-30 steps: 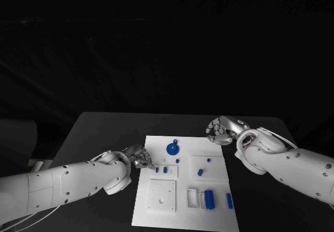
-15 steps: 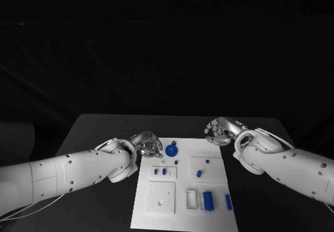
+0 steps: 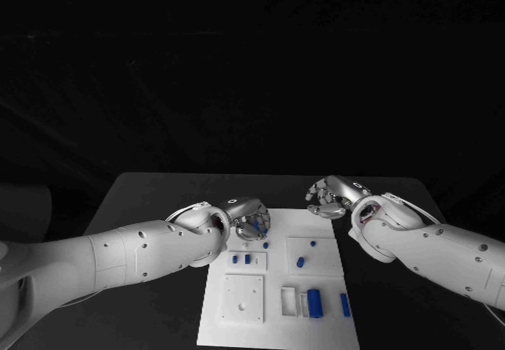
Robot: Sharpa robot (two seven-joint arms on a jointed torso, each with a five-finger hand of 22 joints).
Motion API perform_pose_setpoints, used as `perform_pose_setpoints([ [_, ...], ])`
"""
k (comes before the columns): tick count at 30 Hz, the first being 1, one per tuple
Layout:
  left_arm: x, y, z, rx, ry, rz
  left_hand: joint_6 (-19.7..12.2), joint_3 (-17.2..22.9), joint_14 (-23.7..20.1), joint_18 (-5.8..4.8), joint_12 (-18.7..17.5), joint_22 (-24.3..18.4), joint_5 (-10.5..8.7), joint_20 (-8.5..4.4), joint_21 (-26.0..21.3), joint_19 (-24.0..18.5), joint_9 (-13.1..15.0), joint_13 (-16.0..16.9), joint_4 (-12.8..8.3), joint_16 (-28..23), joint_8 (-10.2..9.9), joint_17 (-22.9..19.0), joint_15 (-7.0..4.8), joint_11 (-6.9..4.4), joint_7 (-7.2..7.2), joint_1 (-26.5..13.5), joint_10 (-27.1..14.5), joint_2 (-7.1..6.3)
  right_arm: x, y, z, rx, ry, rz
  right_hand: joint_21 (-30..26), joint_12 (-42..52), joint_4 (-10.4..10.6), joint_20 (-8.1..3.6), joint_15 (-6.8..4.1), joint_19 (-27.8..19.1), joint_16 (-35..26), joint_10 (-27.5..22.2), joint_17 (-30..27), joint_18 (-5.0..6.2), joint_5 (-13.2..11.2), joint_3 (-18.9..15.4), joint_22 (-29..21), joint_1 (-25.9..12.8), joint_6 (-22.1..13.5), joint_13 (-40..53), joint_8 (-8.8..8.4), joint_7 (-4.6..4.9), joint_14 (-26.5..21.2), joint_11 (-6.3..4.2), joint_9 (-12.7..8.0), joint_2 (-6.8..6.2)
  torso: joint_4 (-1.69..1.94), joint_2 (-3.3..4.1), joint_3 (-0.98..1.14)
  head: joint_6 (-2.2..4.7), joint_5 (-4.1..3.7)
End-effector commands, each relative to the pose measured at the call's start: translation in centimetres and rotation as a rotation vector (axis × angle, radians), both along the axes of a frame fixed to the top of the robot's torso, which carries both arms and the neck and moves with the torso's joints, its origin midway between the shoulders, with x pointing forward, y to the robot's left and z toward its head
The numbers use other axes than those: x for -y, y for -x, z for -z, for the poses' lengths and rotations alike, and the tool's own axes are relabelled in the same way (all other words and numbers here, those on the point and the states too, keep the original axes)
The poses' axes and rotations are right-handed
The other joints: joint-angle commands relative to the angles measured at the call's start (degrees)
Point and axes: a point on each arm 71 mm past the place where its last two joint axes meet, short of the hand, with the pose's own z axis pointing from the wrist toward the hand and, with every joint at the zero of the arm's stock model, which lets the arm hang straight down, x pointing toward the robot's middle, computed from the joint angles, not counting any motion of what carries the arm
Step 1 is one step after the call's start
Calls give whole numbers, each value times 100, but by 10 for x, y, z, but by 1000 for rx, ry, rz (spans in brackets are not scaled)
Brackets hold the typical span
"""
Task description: Assemble the parts on the task board
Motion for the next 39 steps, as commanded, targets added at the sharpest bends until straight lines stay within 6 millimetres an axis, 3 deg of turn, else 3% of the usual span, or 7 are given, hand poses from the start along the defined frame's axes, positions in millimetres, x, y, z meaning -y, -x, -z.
perform_pose_setpoints([
  [1,9,1,8,16,-89,92,31,-47,168,165,-123,65,15,-264,118,137,-23,-53,-11,133,-47,124,-20,-3,-6,29,-13,45,-4,0,-1,7,-9,-16,-21,7,-38,-21,29,-33,-35,-13,-8,261,26,8,94,9,-81,-5,-28,79,-4,14,-8,-3,-13,8,5,0,5],
  [6,16,-3,16,23,-128,90,14,-161,522,308,-254,289,12,-325,541,459,-61,-117,-21,674,-96,459,-66,-38,1,66,-35,42,-4,0,-1,6,-9,-18,-21,7,-37,-21,30,-34,-35,-13,-8,261,28,9,94,8,-82,-5,-28,80,-4,15,-8,0,-17,10,3,-3,-9],
  [11,19,-8,24,11,-187,83,-125,-201,576,531,-570,516,-32,-268,912,594,-169,-293,3,1144,-237,776,-14,24,16,50,-254,-2,-6,1,-1,6,-11,-21,-21,8,-36,-20,31,-33,-35,-13,-8,261,31,8,94,7,-84,-6,-28,81,-3,16,-8,4,-15,11,6,-15,-13],
  [16,22,-7,28,13,-201,82,-299,-209,731,642,-765,570,-104,-237,1021,681,-259,-425,50,1339,-353,883,17,56,5,-23,-438,-85,-6,1,-1,6,-11,-22,-21,8,-35,-19,32,-33,-34,-13,-8,261,36,8,94,7,-85,-6,-28,82,-3,17,-8,7,-10,7,4,-27,-23],
  [22,26,-7,32,5,-214,85,-304,-175,829,707,-832,572,-102,-219,1044,739,-293,-503,85,1436,-360,934,26,65,12,-35,-480,-108,-8,2,-1,6,-13,-27,-21,9,-35,-19,33,-32,-34,-13,-7,261,41,7,94,7,-86,-7,-28,83,-2,18,-8,9,-11,5,1,-38,-24],
  [29,25,-9,35,4,-235,78,-243,-107,885,744,-825,565,63,-214,1048,776,-308,-549,83,1507,-329,972,22,61,36,8,-430,-5,-9,2,-2,5,-14,-30,-21,10,-35,-18,34,-31,-33,-12,-7,261,46,6,95,6,-87,-7,-28,84,-1,19,-7,11,-4,6,2,-47,-26],
  [39,26,-11,43,-1,-255,74,-208,-88,890,755,-810,566,92,-206,1056,788,-323,-576,78,1532,-313,987,30,69,66,1,-364,70,-10,3,-2,5,-15,-32,-20,12,-35,-18,35,-30,-31,-11,-7,261,52,4,95,6,-88,-8,-27,85,1,20,-7,13,-6,0,3,-46,-21],
])
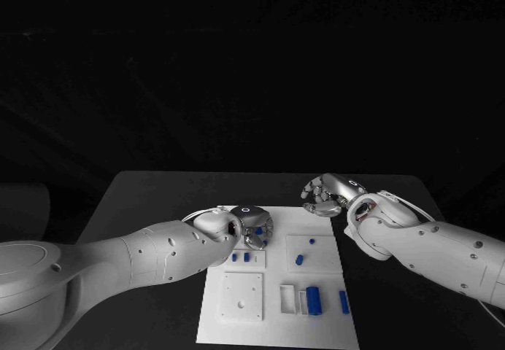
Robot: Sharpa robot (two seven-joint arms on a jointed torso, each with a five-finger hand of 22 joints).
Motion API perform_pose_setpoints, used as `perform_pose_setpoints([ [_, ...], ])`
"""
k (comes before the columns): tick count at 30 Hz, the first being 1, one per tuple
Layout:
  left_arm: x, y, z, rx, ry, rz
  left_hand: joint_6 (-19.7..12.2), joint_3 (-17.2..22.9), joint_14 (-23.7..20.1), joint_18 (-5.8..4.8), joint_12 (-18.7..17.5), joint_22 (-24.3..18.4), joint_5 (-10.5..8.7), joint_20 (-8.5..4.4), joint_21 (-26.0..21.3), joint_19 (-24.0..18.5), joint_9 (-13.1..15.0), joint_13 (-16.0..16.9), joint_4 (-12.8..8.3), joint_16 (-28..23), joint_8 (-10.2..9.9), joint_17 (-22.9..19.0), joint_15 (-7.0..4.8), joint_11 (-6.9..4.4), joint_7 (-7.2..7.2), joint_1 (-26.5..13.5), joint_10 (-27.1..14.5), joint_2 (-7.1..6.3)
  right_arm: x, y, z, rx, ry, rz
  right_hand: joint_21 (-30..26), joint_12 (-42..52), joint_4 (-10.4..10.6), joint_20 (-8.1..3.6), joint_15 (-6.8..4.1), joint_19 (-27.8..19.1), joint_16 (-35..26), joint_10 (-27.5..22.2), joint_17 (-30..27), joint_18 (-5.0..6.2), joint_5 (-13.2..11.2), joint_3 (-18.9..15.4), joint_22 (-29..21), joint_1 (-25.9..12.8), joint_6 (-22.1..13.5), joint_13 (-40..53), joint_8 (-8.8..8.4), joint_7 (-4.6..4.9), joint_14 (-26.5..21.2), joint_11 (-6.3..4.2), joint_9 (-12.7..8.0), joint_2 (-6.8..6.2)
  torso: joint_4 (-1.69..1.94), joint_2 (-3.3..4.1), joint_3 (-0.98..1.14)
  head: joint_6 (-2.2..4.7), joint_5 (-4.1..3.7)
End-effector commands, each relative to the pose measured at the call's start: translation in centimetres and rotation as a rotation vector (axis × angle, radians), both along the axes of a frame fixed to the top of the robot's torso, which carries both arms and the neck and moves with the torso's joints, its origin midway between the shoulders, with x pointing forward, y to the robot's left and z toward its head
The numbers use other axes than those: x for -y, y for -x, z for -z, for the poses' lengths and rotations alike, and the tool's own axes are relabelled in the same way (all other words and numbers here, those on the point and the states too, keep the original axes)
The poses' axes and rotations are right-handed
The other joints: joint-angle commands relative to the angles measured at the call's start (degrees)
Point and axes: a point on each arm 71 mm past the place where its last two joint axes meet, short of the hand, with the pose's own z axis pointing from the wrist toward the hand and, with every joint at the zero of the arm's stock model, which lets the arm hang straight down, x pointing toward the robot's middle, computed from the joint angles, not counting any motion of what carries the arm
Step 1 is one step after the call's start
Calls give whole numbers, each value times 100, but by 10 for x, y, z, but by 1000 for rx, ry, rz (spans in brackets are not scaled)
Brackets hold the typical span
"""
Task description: Assemble the parts on the task board
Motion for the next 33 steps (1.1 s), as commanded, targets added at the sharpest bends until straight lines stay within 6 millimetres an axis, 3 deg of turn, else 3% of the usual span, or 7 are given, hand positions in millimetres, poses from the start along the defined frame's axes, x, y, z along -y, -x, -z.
perform_pose_setpoints([
  [1,2,1,4,-10,-21,8,28,42,33,813,-1,2,24,-12,40,44,-11,-10,4,30,33,11,-11,7,21,-16,51,67,-2,1,-1,4,-2,-13,-20,13,-35,-29,35,-19,-31,-10,-8,261,31,4,96,6,-48,-9,-28,85,1,21,-8,14,-2,-3,3,-2,4],
  [14,3,1,12,-10,-21,-9,74,39,12,817,22,5,16,-6,43,34,-30,-37,31,32,56,16,-5,13,50,-85,165,145,-2,2,-1,4,-3,-14,-19,15,-34,-28,37,-16,-30,-9,-8,261,37,0,97,3,-51,-10,-28,87,3,22,-8,16,-1,-3,4,-10,-40],
  [33,-1,1,26,-36,-44,-33,150,55,17,831,116,16,25,-13,68,41,-52,-39,38,55,96,30,-31,-15,73,-119,401,295,-2,3,-1,2,-3,-17,-18,18,-31,-27,38,-13,-28,-7,-7,261,43,-6,97,-3,-53,-11,-26,88,5,24,-6,18,-4,0,3,-26,-39],
])
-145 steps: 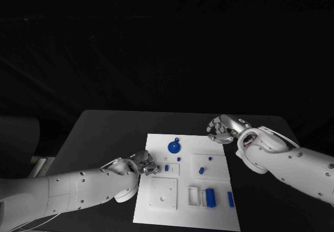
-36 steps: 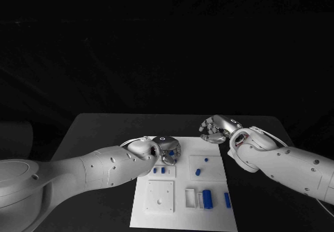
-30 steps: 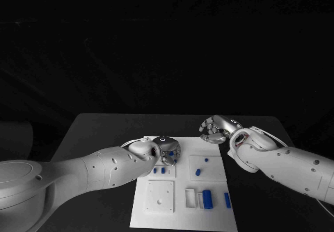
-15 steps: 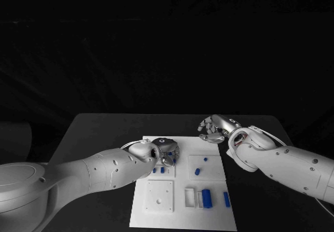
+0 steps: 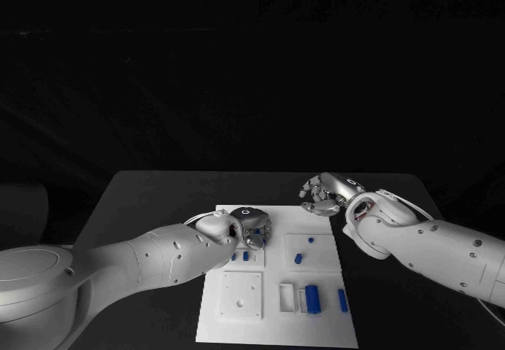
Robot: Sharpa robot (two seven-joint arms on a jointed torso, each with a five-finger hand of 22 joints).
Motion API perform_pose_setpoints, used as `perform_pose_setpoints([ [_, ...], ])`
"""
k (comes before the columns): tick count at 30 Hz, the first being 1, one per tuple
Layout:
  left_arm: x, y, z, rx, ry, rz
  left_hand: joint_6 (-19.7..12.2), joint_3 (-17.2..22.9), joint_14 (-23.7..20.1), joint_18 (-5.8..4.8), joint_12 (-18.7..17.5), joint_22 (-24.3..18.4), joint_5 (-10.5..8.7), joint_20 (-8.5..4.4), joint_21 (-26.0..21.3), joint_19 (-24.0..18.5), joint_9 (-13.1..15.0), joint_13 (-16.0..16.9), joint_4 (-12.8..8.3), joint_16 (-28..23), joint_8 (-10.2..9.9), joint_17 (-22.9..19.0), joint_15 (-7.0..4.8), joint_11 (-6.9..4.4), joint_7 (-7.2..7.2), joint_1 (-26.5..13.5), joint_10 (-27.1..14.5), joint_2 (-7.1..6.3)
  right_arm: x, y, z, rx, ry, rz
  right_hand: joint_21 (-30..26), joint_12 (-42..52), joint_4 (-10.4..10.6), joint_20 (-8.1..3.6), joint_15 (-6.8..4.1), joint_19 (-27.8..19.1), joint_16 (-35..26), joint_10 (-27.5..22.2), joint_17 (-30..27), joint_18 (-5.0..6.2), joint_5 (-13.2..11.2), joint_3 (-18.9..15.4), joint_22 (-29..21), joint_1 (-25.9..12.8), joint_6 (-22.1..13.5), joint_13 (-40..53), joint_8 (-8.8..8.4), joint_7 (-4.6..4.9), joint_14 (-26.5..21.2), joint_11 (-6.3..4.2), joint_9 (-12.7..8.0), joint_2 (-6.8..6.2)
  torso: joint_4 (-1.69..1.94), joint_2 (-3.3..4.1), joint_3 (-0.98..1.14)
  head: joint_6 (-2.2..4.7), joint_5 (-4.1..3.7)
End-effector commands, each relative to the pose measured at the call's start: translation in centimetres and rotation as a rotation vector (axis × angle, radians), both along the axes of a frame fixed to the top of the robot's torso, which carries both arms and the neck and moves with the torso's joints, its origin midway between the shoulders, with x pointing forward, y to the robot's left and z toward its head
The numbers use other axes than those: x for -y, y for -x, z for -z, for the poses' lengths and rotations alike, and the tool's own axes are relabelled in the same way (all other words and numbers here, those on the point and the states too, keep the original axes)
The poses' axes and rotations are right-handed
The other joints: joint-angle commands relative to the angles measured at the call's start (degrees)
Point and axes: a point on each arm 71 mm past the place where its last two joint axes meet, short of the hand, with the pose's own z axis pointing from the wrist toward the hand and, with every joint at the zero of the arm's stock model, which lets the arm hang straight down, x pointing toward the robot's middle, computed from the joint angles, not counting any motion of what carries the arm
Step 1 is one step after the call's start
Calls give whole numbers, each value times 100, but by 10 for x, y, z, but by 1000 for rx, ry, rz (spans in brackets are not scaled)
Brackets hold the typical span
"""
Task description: Assemble the parts on the task board
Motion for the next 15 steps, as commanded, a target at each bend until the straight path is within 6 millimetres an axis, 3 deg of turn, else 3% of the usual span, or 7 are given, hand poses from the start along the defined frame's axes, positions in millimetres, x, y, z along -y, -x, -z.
perform_pose_setpoints([
  [1,-3,3,12,-38,-37,-6,36,24,3,830,-19,8,25,-37,24,20,-7,-14,6,33,23,6,-43,3,-16,-7,22,71,-1,1,0,2,0,-10,-18,19,-31,-46,38,6,-27,-7,-8,260,21,-7,94,-3,-18,-8,-26,75,5,24,-7,18,-2,1,-2,-6,-4],
  [15,-6,4,16,-51,-72,-13,104,29,33,830,27,18,19,-55,41,18,-14,-25,-65,75,62,27,-68,-23,-41,29,102,96,-2,1,-1,0,0,-14,-17,21,-30,-46,39,8,-26,-6,-7,260,22,-10,95,-5,-14,-9,-21,74,7,24,-4,21,7,-5,-3,-21,-21],
])
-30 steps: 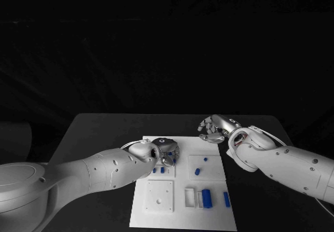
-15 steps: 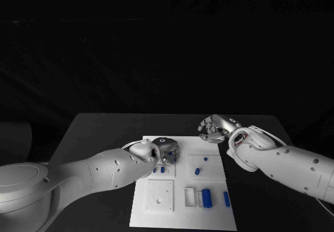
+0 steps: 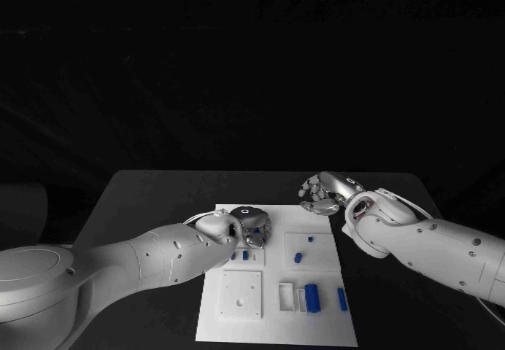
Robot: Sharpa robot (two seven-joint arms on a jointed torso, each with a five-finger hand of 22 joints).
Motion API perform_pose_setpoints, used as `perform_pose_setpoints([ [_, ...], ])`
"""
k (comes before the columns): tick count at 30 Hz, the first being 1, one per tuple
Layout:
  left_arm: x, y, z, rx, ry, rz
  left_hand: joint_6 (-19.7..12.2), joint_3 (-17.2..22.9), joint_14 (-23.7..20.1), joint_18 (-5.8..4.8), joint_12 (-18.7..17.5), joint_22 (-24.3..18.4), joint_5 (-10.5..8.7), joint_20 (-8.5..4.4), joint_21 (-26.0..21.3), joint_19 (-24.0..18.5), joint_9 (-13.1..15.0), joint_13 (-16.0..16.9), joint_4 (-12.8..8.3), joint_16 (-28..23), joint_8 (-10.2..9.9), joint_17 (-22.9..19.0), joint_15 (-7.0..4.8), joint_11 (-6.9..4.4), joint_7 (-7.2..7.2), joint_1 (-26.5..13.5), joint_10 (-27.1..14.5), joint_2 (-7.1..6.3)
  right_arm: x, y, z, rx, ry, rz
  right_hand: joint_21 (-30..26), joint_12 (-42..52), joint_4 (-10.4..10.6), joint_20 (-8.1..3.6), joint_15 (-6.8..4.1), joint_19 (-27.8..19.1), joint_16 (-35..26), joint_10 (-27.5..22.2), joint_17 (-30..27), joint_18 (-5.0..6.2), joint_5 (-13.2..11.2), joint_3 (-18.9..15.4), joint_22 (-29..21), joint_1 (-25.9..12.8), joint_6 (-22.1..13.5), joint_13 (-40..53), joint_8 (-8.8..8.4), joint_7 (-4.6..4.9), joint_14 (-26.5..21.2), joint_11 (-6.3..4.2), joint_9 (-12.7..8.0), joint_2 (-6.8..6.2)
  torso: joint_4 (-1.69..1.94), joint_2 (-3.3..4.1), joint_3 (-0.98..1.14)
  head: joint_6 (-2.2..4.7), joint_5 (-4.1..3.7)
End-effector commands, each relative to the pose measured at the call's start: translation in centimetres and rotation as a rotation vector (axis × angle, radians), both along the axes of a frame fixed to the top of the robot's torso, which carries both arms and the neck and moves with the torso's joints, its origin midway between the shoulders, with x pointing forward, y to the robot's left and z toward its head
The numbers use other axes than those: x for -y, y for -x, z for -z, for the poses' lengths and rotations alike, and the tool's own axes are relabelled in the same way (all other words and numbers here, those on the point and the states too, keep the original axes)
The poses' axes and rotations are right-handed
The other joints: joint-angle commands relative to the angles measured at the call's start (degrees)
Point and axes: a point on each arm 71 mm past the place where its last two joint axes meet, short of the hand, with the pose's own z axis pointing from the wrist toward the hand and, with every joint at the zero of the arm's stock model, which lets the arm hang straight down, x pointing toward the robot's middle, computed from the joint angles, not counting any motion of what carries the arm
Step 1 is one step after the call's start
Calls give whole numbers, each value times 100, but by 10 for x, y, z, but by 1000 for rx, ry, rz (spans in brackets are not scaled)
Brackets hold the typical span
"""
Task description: Assemble the parts on the task board
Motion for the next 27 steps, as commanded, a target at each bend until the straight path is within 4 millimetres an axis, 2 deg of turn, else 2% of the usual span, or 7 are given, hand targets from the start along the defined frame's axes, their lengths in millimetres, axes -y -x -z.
perform_pose_setpoints([
  [1,-7,4,15,-55,-69,-13,88,-3,21,823,73,10,20,-50,33,-6,-5,26,-42,43,43,14,-62,-19,-4,4,109,71,-1,1,0,0,1,-12,-17,22,-30,-46,38,9,-26,-6,-7,260,23,-11,95,-5,-19,-10,-21,47,7,24,-4,21,-1,0,0,-4,-6],
  [10,-8,4,16,-51,-83,-10,270,-7,76,811,230,10,22,-99,45,14,13,100,-59,89,141,32,-163,-124,-78,22,374,117,-2,1,0,0,1,-13,-17,23,-30,-46,38,10,-25,-6,-7,260,23,-13,96,-6,-17,-11,-19,47,7,23,-3,22,-1,1,0,-4,-4],
  [27,-8,3,13,-15,-52,-13,498,-10,126,788,334,4,33,-164,54,46,43,165,-57,78,248,22,-248,-211,-163,25,579,219,-3,1,-1,3,-1,-15,-16,25,-29,-46,38,11,-24,-5,-7,260,24,-16,96,-8,-13,-12,-14,45,9,22,-1,25,1,2,1,-1,3],
])
